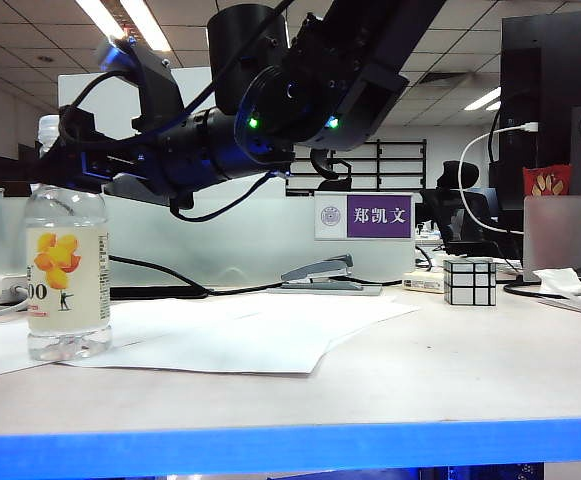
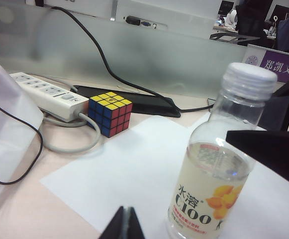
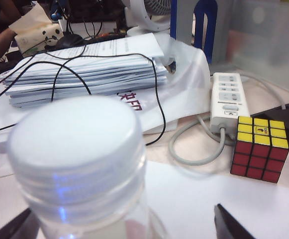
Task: Flip the plastic bottle upside down.
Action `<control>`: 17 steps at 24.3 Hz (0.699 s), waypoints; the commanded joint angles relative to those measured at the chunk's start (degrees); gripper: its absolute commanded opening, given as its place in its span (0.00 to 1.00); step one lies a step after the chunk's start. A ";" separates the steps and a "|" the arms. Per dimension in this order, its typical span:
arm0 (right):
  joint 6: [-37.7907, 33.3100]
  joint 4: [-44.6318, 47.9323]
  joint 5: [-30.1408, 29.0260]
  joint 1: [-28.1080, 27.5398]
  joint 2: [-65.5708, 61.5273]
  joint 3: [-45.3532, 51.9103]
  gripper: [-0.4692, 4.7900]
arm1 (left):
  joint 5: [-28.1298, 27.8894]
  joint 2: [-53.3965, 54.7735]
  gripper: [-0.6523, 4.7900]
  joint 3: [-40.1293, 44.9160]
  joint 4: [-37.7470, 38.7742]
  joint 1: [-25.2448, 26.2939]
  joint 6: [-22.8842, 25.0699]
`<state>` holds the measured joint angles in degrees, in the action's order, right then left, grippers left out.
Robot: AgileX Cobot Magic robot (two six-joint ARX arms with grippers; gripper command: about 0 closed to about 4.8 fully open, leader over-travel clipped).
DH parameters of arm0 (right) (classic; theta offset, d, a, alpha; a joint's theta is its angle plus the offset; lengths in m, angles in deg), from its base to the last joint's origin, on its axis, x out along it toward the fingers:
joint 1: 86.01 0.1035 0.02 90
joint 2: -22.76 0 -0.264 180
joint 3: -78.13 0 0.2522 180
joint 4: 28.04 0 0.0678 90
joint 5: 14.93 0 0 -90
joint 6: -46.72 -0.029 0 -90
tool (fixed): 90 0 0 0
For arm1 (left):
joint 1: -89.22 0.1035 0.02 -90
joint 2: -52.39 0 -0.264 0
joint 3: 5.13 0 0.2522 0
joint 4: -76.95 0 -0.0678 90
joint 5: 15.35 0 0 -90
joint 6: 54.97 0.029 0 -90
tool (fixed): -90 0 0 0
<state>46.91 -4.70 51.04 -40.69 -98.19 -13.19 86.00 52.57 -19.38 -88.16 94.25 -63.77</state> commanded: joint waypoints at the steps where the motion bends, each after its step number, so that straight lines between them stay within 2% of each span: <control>1: -0.17 2.91 -0.04 0.13 0.20 -0.46 0.77 | 0.07 -0.07 0.11 -0.04 -0.85 0.00 -0.24; 3: -0.22 3.13 -0.04 0.15 0.20 -0.90 0.76 | 0.04 -0.07 0.11 -0.04 -0.87 0.00 -0.24; 4: -0.48 3.02 -0.07 0.15 0.20 -1.29 0.63 | 0.04 -0.07 0.11 -0.04 -0.90 0.02 -0.24; 6: -0.83 3.50 -0.07 0.17 0.20 -1.36 0.47 | 0.04 -0.07 0.11 -0.04 -0.92 0.00 -0.24; 8: -1.73 2.99 -0.24 0.20 -0.04 -1.70 0.38 | 0.07 -0.07 0.11 -0.04 -1.07 0.02 -0.24; 11: -2.89 3.06 -1.03 0.90 -1.27 -2.58 0.32 | 0.04 -0.07 0.11 -0.04 -1.31 0.02 -0.24; 13: -3.63 3.17 -1.68 1.99 -2.40 -3.43 0.14 | 0.04 -0.07 0.11 -0.04 -1.29 0.02 -0.22; 14: -3.65 3.26 -1.60 2.43 -2.49 -3.72 0.09 | 0.04 -0.07 0.11 -0.04 -1.29 0.02 -0.22; 17: -7.28 3.96 -1.81 3.28 -2.54 -4.96 0.08 | 0.02 -0.07 0.11 -0.04 -1.31 0.02 -0.22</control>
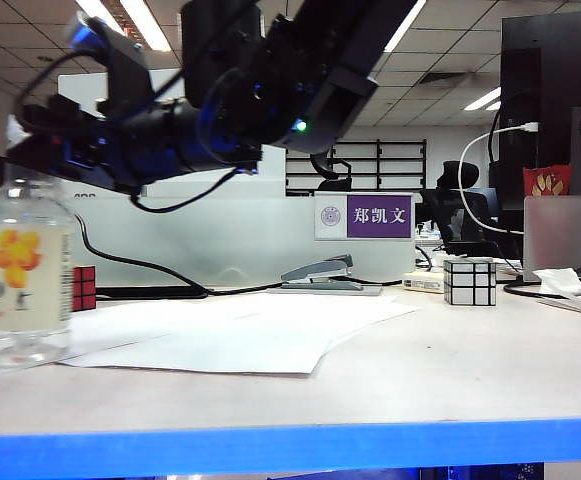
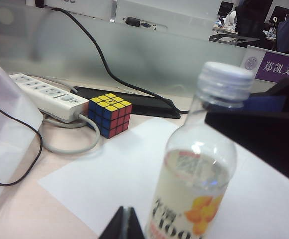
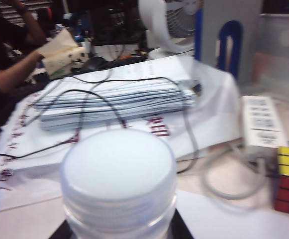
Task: Flip the plastic bottle upside down.
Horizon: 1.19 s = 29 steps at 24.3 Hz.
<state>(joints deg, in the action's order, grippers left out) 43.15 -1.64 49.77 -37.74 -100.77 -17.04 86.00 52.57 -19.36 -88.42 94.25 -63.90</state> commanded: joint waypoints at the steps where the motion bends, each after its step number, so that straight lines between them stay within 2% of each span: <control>1: -5.68 1.51 -0.61 0.24 0.13 -1.95 0.08 | 0.04 -0.07 0.11 -0.07 -1.22 0.02 -0.09; 4: -12.66 4.72 -1.92 -1.03 0.17 -5.01 0.08 | 0.22 -0.07 0.11 -0.11 -3.37 0.02 -0.11; 9: -25.88 6.64 -4.94 -5.11 0.31 -12.74 0.08 | 2.29 -0.07 0.11 -0.22 -12.48 -0.02 -0.94; 11: -36.98 11.26 -7.82 -7.58 0.31 -15.76 0.08 | 3.08 -0.07 0.11 -0.22 -16.92 -0.04 -3.83; 14: -56.89 22.16 -9.07 -10.97 0.31 -19.32 0.08 | 6.14 -0.07 0.12 -0.22 -25.73 -0.04 -7.41; 15: -63.82 27.41 -9.27 -11.96 0.31 -20.37 0.08 | 8.28 -0.07 0.17 -0.22 -29.27 -0.04 -8.83; 17: -76.26 35.41 -9.38 -13.07 0.31 -22.29 0.08 | 13.55 -0.07 0.44 -0.22 -38.05 -0.04 -11.50; 18: -82.31 39.04 -9.14 -13.14 0.31 -23.17 0.08 | 15.98 -0.07 0.54 -0.24 -42.91 -0.04 -12.76; 20: -90.49 40.98 -9.22 -12.70 0.87 -24.70 0.08 | 18.58 -0.07 0.58 -0.50 -49.92 -0.04 -14.05; 22: -92.98 40.94 -9.33 -10.49 2.32 -24.74 0.08 | 21.81 -0.04 0.60 -2.27 -51.06 -0.07 -14.03; 23: -93.94 40.94 -9.51 -8.76 2.97 -24.74 0.08 | 22.32 -0.04 0.74 -3.63 -50.69 -0.07 -14.03; 24: -94.68 40.94 -10.03 -6.36 3.78 -24.74 0.08 | 21.22 -0.02 1.00 -5.51 -50.60 -0.04 -14.01; 26: -95.91 40.94 -10.03 -3.21 4.35 -24.74 0.08 | 18.01 0.02 1.00 -7.52 -50.58 -0.04 -14.08; 29: -100.52 40.98 -9.27 2.34 4.37 -24.74 0.08 | 17.18 0.02 1.00 -11.43 -50.73 -0.04 -14.03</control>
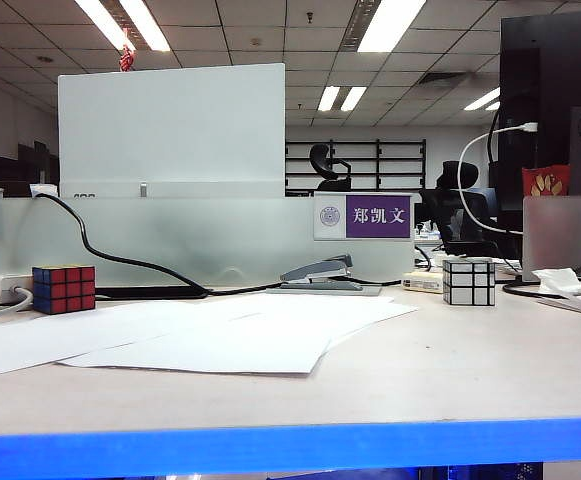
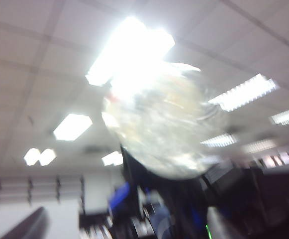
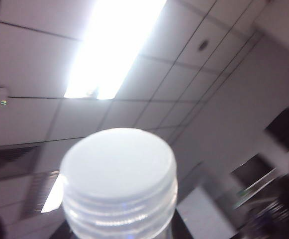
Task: Flip the plastic bottle upside down.
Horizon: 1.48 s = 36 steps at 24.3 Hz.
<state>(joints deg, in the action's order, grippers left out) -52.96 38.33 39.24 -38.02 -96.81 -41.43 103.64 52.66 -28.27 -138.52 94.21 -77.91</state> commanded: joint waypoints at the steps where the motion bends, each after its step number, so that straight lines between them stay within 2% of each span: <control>1: -5.66 1.03 1.86 4.24 0.42 -0.35 0.08 | -0.31 -0.07 1.00 -4.11 -0.66 0.00 -0.02; 5: -11.89 1.05 4.48 8.17 1.20 -0.37 0.08 | 3.43 -0.07 1.00 -10.99 1.29 0.00 0.39; 8: -14.91 1.07 4.85 8.59 2.62 -0.35 0.08 | 3.85 0.00 1.00 -13.70 2.03 0.02 0.48; 10: -17.40 1.05 7.91 9.03 4.31 -0.35 0.08 | 3.85 0.07 1.00 -14.91 2.43 0.04 1.79; 17: -15.28 0.90 16.52 13.09 6.32 -0.26 0.08 | 3.87 1.18 1.00 -16.61 2.56 0.04 1.97; 20: -15.23 -0.28 17.88 13.90 6.32 0.24 0.08 | 4.68 2.93 1.00 -21.59 2.56 0.04 1.99; 24: -16.00 0.94 20.28 13.88 6.34 0.85 0.08 | 6.23 6.56 1.00 -28.76 6.45 0.04 6.03; 25: -16.04 0.94 20.57 14.03 6.38 0.85 0.08 | 8.52 8.39 1.00 -30.84 8.15 0.04 9.81; 26: -16.09 0.94 20.70 14.29 6.36 0.85 0.08 | 10.69 9.86 1.00 -32.30 8.55 -0.02 10.84; 29: -17.55 0.94 24.04 15.58 6.34 0.98 0.08 | 11.15 13.46 1.00 -35.60 8.20 0.00 11.17; 31: -18.49 0.94 26.12 16.13 6.36 1.46 0.08 | 11.43 15.72 1.00 -37.97 8.02 -0.04 13.07; 36: -20.00 0.68 30.25 17.38 6.36 2.71 0.08 | 19.39 22.64 1.00 -44.50 8.04 -0.02 13.55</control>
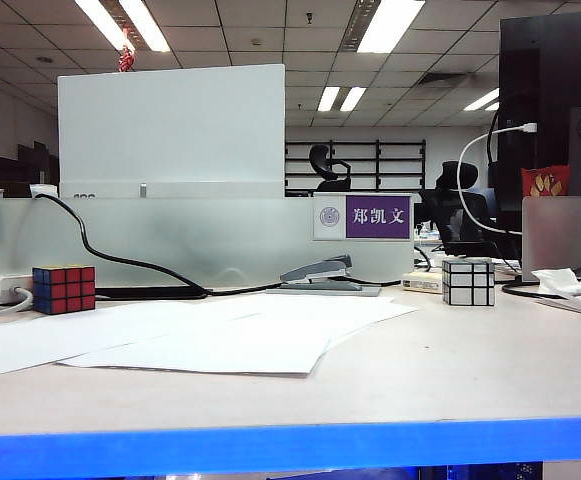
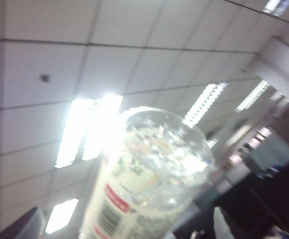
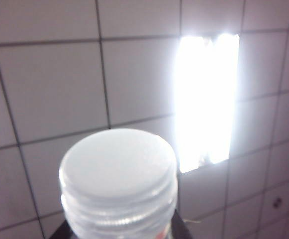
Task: Flip the plastic bottle upside down.
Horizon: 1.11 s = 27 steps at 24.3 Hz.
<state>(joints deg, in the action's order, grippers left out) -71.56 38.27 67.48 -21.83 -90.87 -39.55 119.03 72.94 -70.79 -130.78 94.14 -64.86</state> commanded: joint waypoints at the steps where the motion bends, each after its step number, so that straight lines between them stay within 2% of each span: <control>1: -1.77 0.74 2.01 1.27 0.42 0.96 0.08 | 4.63 2.86 1.00 -2.54 0.33 0.04 0.52; 3: -2.16 0.35 2.01 1.36 0.42 1.22 0.08 | 6.10 4.63 1.00 -3.65 1.07 0.04 2.84; 6: -1.99 -0.42 2.64 2.19 0.42 1.60 0.08 | 9.01 6.97 1.00 -5.03 2.82 0.11 9.49; 7: -1.99 -0.68 2.60 2.19 0.39 1.60 0.08 | 8.98 6.97 1.00 -5.03 2.58 0.11 10.03; 12: -1.97 -3.08 2.34 2.62 0.39 1.64 0.08 | 7.15 7.45 1.00 -5.95 1.62 0.04 20.57; 16: -3.13 -1.97 1.46 3.37 0.39 2.43 0.08 | 7.37 8.94 1.00 -8.92 1.55 -0.11 23.23; 19: -3.48 -1.99 1.42 4.22 0.87 2.43 0.08 | 8.22 11.76 1.00 -11.76 1.53 -2.82 23.56; 24: -3.65 -1.46 1.49 5.46 1.38 2.40 0.08 | 8.63 13.20 1.00 -12.55 3.21 -4.44 26.14; 27: -3.67 -1.27 1.14 5.66 1.60 2.40 0.08 | 10.97 13.92 1.00 -12.55 3.96 -4.48 27.54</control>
<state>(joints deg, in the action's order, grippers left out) -73.68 35.58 68.79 -16.19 -89.84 -36.84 129.61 86.93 -83.20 -126.87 89.82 -38.20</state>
